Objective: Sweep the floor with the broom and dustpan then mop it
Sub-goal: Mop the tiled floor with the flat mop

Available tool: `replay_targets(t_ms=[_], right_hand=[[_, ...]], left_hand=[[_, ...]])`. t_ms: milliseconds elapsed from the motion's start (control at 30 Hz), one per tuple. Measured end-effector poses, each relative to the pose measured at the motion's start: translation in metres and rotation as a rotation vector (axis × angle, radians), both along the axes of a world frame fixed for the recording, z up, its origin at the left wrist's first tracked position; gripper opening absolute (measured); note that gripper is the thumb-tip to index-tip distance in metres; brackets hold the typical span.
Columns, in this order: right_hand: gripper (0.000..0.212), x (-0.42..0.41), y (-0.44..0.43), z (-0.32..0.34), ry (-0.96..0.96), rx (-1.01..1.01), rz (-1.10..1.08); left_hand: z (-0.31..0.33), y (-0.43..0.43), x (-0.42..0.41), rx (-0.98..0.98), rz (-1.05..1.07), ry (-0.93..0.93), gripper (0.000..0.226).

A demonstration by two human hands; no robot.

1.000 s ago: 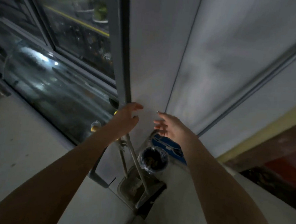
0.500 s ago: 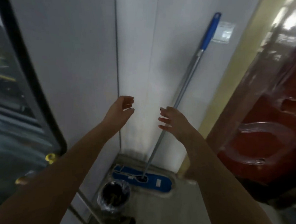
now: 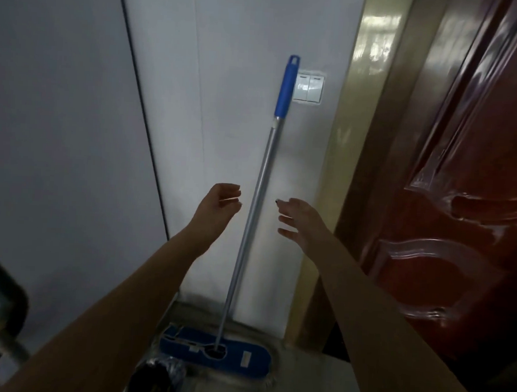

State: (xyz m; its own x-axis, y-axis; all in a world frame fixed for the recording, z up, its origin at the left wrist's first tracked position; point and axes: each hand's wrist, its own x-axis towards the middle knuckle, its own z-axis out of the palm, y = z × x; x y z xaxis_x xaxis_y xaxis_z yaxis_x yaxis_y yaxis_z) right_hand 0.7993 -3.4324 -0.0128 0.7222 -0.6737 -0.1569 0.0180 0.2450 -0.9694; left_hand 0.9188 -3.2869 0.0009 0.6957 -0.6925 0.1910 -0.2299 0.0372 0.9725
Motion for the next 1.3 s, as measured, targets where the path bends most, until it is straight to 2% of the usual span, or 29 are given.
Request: replay_targets(t_ms=[100,267,333,633,700,867,1000,1200,1300], right_hand=[[0.064,0.011,-0.022,-0.002,0.004,0.008,-0.016],[0.057,0.039,-0.054,-0.008,0.015,0.035,-0.020],[0.061,0.054,-0.070,-0.010,0.027,0.022,-0.031],[0.069,0.169,-0.145,-0.020,0.138,-0.081,-0.065],[0.061,0.192,-0.156,-0.026,0.166,-0.144,-0.058],[0.022,0.220,-0.169,-0.033,0.156,-0.278,-0.058],[0.034,0.230,-0.175,-0.037,0.113,-0.372,-0.041],[0.042,0.234,-0.166,-0.050,0.064,-0.271,0.040],[0.043,0.235,-0.160,-0.053,0.028,-0.332,0.063]], left_hand=[[-0.006,-0.027,0.009,0.068,-0.021,-0.007,0.029],[-0.020,-0.068,0.043,0.105,-0.058,0.009,0.028],[-0.027,-0.088,0.060,0.100,-0.056,0.024,0.031],[-0.063,-0.181,0.148,0.199,-0.033,0.020,0.045],[-0.071,-0.195,0.164,0.240,-0.034,-0.002,0.048],[-0.089,-0.219,0.185,0.408,-0.099,-0.108,0.044],[-0.101,-0.232,0.190,0.460,-0.205,-0.072,0.031],[-0.109,-0.226,0.178,0.506,-0.191,-0.037,0.042],[-0.109,-0.216,0.171,0.459,-0.157,-0.055,0.036]])
